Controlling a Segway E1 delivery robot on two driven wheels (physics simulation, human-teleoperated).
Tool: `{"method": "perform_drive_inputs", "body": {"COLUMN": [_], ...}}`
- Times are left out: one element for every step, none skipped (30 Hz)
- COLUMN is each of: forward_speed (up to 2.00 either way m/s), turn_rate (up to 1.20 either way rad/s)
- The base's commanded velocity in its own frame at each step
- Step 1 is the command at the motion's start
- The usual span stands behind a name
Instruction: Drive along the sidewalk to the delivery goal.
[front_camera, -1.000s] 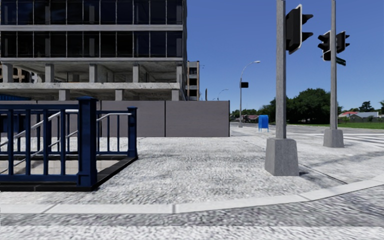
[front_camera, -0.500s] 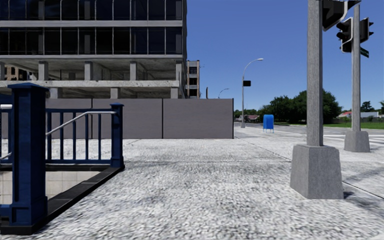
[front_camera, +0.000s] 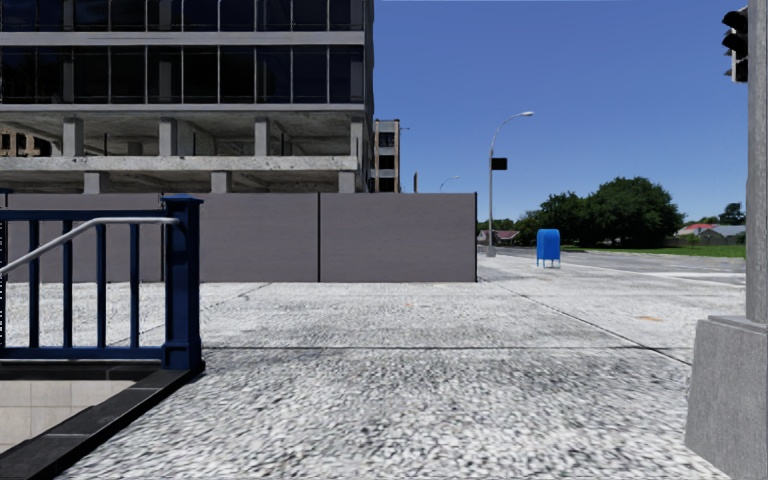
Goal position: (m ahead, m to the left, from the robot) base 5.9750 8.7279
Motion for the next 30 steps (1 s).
{"method": "perform_drive_inputs", "body": {"forward_speed": [1.56, 1.56, 1.56, 1.56, 1.56, 1.56, 1.56, 1.56, 1.56, 1.56, 1.56, 1.56, 1.56, 1.56, 1.56, 1.56, 1.56, 1.56, 1.56, 1.56, 1.54, 1.54, 1.54, 1.54, 1.54, 1.54, 1.54, 1.54, 1.54, 1.54], "turn_rate": [0.0, 0.0, 0.0, 0.0, 0.0, 0.0, 0.0, 0.0, 0.0, 0.0, 0.0, 0.0, 0.0, 0.0, 0.0, 0.0, 0.0, 0.0, 0.0, 0.0, 0.0, 0.0, 0.0, 0.0, 0.0, 0.01, 0.01, 0.04, 0.09, 0.09]}}
